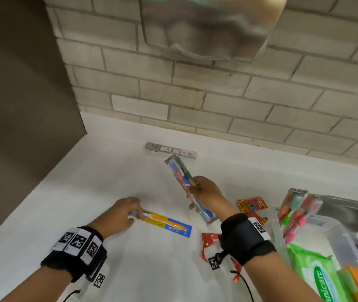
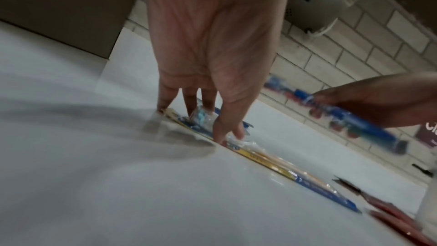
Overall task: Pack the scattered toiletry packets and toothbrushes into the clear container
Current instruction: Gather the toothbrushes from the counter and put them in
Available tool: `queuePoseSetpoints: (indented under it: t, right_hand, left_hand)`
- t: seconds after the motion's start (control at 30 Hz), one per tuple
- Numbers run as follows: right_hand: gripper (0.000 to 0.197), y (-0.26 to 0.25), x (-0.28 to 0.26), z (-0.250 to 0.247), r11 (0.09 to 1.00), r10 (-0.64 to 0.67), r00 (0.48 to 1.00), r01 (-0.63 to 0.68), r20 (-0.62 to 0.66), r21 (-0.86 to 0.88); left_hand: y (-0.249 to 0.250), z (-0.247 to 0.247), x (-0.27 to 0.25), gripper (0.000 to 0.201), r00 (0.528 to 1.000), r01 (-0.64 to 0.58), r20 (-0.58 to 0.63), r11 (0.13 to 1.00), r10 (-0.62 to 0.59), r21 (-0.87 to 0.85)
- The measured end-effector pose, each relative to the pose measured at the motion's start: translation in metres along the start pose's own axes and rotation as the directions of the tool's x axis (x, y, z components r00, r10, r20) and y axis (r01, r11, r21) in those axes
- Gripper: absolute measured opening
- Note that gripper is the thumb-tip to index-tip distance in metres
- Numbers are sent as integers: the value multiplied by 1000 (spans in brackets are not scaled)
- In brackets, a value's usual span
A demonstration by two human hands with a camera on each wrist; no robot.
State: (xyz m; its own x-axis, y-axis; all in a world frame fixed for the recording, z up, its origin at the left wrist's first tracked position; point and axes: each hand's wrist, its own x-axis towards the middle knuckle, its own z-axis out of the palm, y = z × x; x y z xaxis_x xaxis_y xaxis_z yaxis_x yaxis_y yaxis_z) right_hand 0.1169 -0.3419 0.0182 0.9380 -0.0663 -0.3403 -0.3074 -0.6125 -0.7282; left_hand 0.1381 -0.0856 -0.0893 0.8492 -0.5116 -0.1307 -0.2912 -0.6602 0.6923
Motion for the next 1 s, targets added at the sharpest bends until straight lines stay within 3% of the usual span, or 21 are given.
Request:
queuePoseSetpoints:
  t: [0.1, 0.17, 0.27, 0.4, 0.53, 0.67, 0.77, 0.87, 1.0]
  right_hand:
    - [20, 1, -34, -8, 932, 38, 998, -16, -53, 362]
    - [27, 8, -49, -11, 914, 30, 990, 28, -136, 405]
    - [24, 16, -67, -18, 913, 26, 965, 83, -260, 399]
    - [32, 22, -97, -38, 796, 11, 931, 212, -365, 566]
    - [53, 29, -131, -73, 723, -30, 873, 355, -486, 593]
    - [37, 48, -163, -114, 671, -37, 801, 463, -598, 579]
    - [23, 67, -188, -149, 602, -10, 742, 540, -671, 588]
    - [45, 87, -211, -184, 567, -37, 675, 621, -737, 541]
    - [38, 115, -228, -225, 619, -51, 575, 660, -816, 426]
  left_hand:
    - [-5, -2, 0, 61, 983, 114, -150, 993, -107, 42]
    - [-3, -5, 2, 61, 968, 206, -174, 968, -180, 142]
    - [15, -10, -1, 32, 975, 214, -121, 945, -189, 248]
    - [33, -20, -11, 38, 981, 189, -54, 980, -186, 54]
    - [87, -40, -17, 36, 987, 97, -104, 968, -124, -233]
    - [153, -56, -21, 34, 998, -14, -55, 940, -5, -341]
    - [203, -62, -20, 25, 989, -127, -120, 909, 86, -397]
    - [258, -58, -15, 11, 945, -296, -267, 838, 188, -459]
    - [324, -37, 1, 41, 851, -496, -367, 804, 375, -328]
